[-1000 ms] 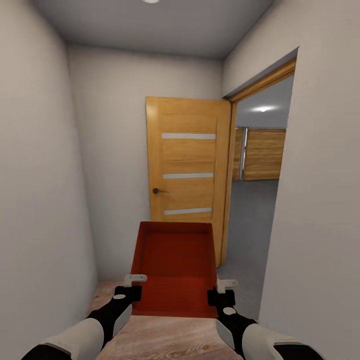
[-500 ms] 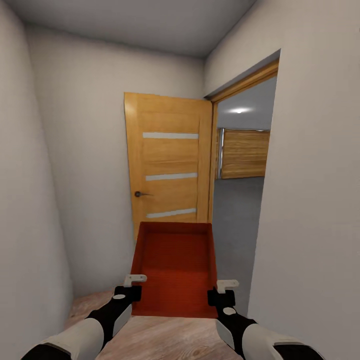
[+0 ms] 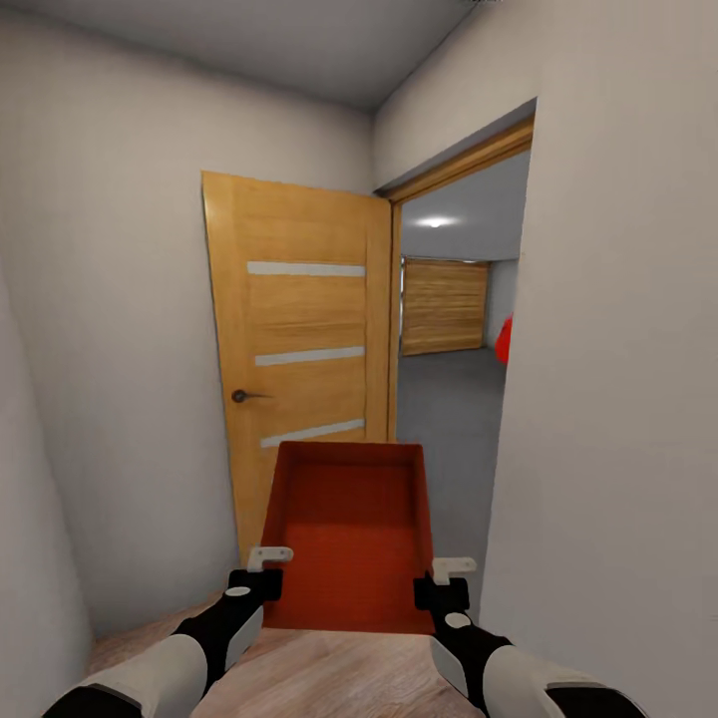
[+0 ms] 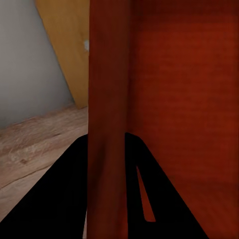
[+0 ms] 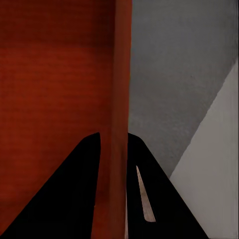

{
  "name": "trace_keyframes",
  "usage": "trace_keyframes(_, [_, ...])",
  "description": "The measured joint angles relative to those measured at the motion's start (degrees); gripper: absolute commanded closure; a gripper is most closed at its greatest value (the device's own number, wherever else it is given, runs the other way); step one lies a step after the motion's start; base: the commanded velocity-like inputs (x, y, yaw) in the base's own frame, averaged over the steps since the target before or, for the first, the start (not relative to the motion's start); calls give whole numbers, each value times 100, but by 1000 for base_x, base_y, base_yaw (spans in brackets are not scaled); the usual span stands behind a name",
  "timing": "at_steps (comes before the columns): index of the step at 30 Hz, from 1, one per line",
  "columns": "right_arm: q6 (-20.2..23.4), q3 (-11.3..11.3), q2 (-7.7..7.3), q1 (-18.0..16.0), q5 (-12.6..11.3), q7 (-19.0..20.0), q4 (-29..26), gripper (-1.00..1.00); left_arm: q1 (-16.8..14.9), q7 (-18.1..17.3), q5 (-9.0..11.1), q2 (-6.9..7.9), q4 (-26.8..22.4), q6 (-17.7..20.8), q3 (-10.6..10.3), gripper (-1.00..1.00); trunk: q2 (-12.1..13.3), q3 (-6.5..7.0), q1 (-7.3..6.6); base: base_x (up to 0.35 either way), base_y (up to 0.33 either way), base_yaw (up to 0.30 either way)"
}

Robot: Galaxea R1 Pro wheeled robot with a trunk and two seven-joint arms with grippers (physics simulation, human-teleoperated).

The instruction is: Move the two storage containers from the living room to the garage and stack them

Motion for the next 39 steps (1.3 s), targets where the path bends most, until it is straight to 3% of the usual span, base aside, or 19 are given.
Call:
trace_keyframes(14, [-50,-44,-54,0,9,77,2,100,0,72,-71,-51,-34,5,24,100,-1,-1,-1,84,95,-278])
trace_keyframes(31, [-12,-12,-3,0,6,6,6,100,1,-5,-27,-1,-5,0,16,100,-1,0,-2,222,240,-24])
trace_keyframes(39, [-4,6,0,1,-11,2,7,100,0,-18,-15,3,6,0,12,100,0,0,-2,241,237,-241])
